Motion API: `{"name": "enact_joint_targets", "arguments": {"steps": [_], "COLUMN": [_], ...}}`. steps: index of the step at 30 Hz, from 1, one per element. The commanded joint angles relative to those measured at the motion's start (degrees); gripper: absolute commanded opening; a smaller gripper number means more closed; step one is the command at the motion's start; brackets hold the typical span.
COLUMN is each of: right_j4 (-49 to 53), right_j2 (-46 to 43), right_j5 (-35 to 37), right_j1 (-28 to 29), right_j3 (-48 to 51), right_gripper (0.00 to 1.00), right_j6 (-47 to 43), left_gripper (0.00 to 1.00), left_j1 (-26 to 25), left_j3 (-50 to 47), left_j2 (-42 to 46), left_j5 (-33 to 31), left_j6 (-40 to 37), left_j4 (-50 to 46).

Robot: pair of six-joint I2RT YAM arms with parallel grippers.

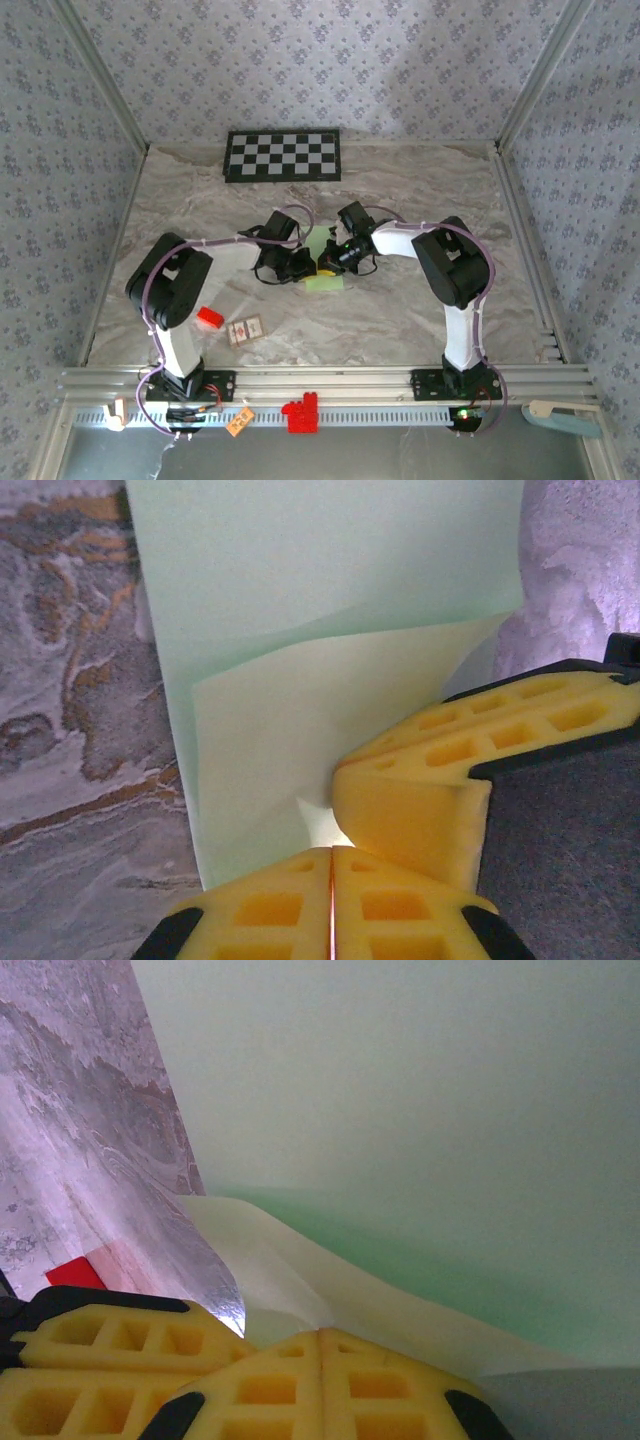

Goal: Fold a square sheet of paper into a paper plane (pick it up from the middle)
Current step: Fold the triangle a second time at the center of the table.

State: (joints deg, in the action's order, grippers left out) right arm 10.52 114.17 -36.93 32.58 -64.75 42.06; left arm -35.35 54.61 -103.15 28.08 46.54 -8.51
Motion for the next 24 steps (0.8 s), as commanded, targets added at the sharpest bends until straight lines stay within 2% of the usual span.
{"name": "enact_joint_targets", "arguments": {"steps": [1,13,24], "right_j4": [5.16,6.18,7.29], "right_j2": [5.54,6.22,7.12], "right_j5": [10.45,11.17,11.45], "right_j1": [-0.41,-0.72,-0.83], "right_j3": [3.14,2.88,2.26], "right_gripper": [0.0,0.0,0.0], "right_j6": [-0.64,0.23,0.83], "left_gripper": [0.08,0.06,0.07], "left_j1": [-0.75,-0.96,-3.21], "left_j3": [0.83,-4.62,-6.27], "left_j2": [-2.29,-0.46,3.95], "left_j5": [-0.07,-0.12,-1.79], "left_j6": [-0.92,-4.86,-8.82], "left_j4": [-1.22,-5.33,-6.74]}}
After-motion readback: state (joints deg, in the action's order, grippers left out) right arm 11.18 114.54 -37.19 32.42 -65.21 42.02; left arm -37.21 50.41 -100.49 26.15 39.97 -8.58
